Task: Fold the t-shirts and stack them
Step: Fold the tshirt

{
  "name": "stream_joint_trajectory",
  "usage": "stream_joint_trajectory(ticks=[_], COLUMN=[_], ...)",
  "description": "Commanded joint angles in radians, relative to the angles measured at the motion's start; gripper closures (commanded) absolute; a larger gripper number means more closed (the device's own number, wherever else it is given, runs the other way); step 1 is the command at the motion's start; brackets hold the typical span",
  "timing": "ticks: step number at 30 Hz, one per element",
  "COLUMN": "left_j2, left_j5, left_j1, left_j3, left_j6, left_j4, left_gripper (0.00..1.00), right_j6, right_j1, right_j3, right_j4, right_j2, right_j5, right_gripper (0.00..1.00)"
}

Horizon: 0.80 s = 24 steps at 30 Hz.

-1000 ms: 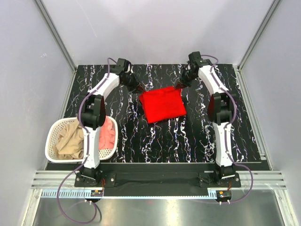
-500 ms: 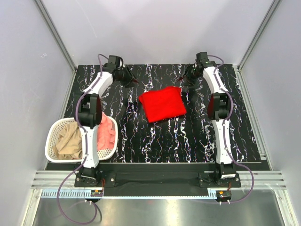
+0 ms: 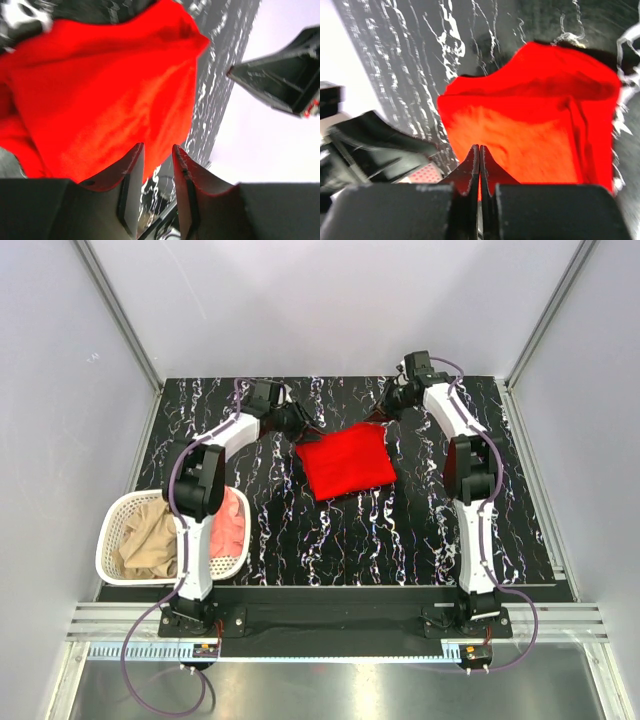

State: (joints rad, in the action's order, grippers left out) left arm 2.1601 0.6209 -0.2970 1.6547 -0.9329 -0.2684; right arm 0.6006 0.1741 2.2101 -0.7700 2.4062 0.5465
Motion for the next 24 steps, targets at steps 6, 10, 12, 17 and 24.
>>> stream_joint_trajectory(ticks=[6,10,12,17,24], left_j2=[0.072,0.101,0.122,0.116,-0.018], left_j5=[-0.003,-0.006,-0.012,-0.021,-0.052], left_j1=[0.024,0.030,0.032,0.042,0.041], left_j3=[0.011,0.040,0.068,0.077,0.042], left_j6=[-0.079,-0.083,-0.080,-0.055,0.095], left_j4=[0.147,0.161,0.140,0.101,-0.034], left_gripper=[0.67,0.67,0.67,0.67,0.67], right_j6=[0.206,0.286,0.315,0.378,0.312], right_j1=[-0.015,-0.019,-0.021,-0.028,-0.058], right_j3=[-0.043,-0.004,0.042,0.083,0.238], right_j4=[0.405,0.563,0.584,0.698,0.548], right_j2=[0.146,0.270,0.315,0.398,0.403], right_j5=[0.204,0.237,0.242,0.242,0.227], right_gripper=[1.00,1.00,1.00,1.00,0.86])
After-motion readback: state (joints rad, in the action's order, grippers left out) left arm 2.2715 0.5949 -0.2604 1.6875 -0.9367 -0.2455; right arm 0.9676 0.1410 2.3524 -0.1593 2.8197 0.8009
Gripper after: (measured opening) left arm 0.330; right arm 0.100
